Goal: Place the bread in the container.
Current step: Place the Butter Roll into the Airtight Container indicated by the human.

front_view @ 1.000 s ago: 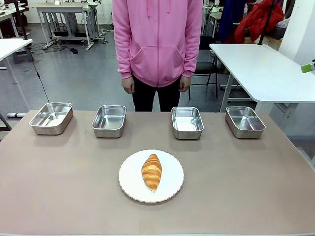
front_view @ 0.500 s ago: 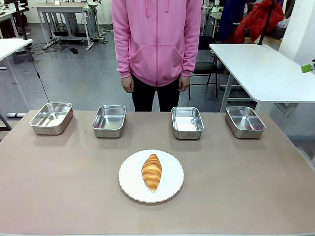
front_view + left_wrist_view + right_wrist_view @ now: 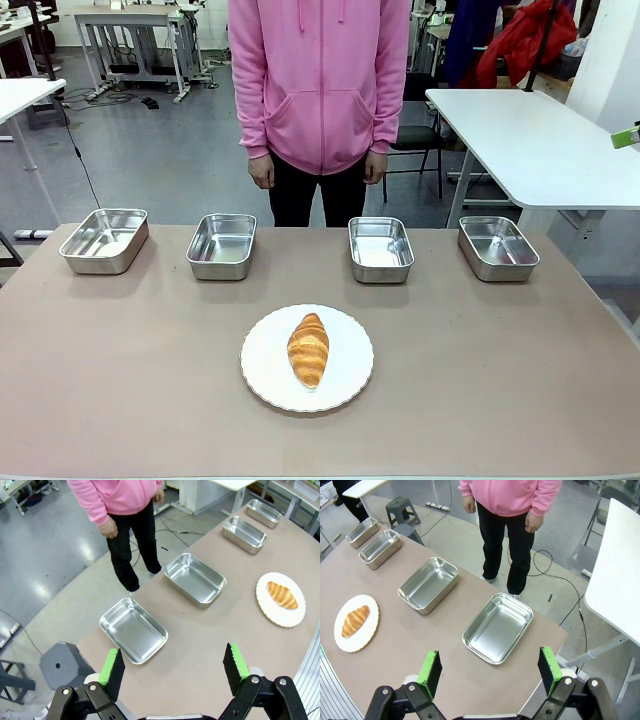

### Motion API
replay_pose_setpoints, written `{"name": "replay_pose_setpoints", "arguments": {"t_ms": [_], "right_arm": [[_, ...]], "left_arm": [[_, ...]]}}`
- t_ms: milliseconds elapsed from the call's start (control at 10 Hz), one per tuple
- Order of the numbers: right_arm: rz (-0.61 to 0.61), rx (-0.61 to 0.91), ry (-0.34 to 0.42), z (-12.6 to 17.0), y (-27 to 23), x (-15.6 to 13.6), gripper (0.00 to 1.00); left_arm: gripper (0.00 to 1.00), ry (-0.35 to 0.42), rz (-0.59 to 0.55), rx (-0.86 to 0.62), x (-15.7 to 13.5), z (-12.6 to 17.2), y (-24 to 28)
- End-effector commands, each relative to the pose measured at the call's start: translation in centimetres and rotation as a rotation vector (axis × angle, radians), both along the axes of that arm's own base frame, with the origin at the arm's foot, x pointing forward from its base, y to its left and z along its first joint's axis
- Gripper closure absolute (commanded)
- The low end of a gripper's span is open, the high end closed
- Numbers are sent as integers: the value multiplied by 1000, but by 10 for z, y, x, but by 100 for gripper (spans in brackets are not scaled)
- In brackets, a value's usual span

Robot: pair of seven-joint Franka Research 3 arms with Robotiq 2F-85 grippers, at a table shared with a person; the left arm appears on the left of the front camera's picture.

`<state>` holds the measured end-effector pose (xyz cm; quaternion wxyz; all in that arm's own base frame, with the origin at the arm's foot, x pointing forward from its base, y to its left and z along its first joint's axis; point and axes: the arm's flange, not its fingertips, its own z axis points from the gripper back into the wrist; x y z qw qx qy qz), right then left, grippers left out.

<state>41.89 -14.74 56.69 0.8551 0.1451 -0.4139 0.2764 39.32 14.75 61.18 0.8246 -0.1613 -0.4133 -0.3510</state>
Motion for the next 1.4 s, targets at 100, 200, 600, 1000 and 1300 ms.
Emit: {"name": "replay_pose_setpoints", "arguments": {"t_ms": [100, 200, 600, 1000, 1300], "right_arm": [[15, 14, -24, -1, -1, 3, 0], [15, 14, -24, -1, -1, 3, 0], [15, 14, -24, -1, -1, 3, 0], [15, 14, -24, -1, -1, 3, 0], [15, 14, -24, -1, -1, 3, 0]], "left_arm": [[0, -7, -8, -3, -1, 1, -1], [0, -7, -8, -3, -1, 1, -1], [0, -7, -8, -3, -1, 1, -1], [0, -7, -8, -3, -1, 1, -1], [0, -7, -8, -3, -1, 1, -1]]}}
